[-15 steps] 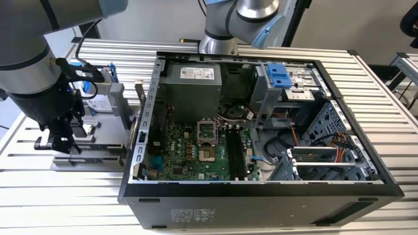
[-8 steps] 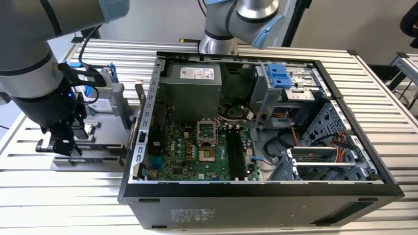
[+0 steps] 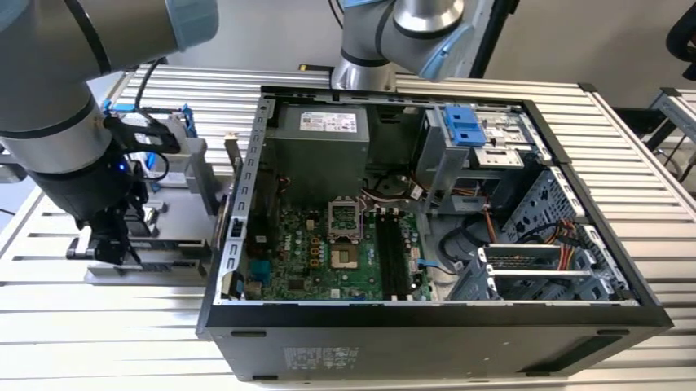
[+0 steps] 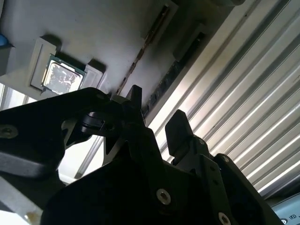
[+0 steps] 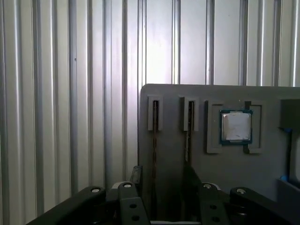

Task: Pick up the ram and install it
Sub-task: 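Pick up the ram and move it above insertion slot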

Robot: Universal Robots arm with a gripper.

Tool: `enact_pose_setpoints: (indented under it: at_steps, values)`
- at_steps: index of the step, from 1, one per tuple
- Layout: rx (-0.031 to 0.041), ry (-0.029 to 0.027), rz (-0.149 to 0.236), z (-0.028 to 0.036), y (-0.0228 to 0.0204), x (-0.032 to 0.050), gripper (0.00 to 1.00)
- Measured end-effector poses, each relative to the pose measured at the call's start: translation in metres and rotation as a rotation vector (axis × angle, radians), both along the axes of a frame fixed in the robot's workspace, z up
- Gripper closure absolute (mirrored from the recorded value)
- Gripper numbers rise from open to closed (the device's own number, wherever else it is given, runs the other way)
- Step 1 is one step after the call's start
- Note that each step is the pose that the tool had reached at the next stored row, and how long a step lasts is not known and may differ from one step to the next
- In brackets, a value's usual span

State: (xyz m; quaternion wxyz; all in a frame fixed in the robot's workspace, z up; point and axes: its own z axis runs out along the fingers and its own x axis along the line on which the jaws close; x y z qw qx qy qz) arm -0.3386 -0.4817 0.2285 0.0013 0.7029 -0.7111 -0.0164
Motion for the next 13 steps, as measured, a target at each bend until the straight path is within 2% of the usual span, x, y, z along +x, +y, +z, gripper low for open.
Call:
enact_pose_setpoints:
  at_steps: [13]
  values:
    - [0.0000, 0.0000, -0.004, -0.0146, -0.0001, 0.0001, 0.00]
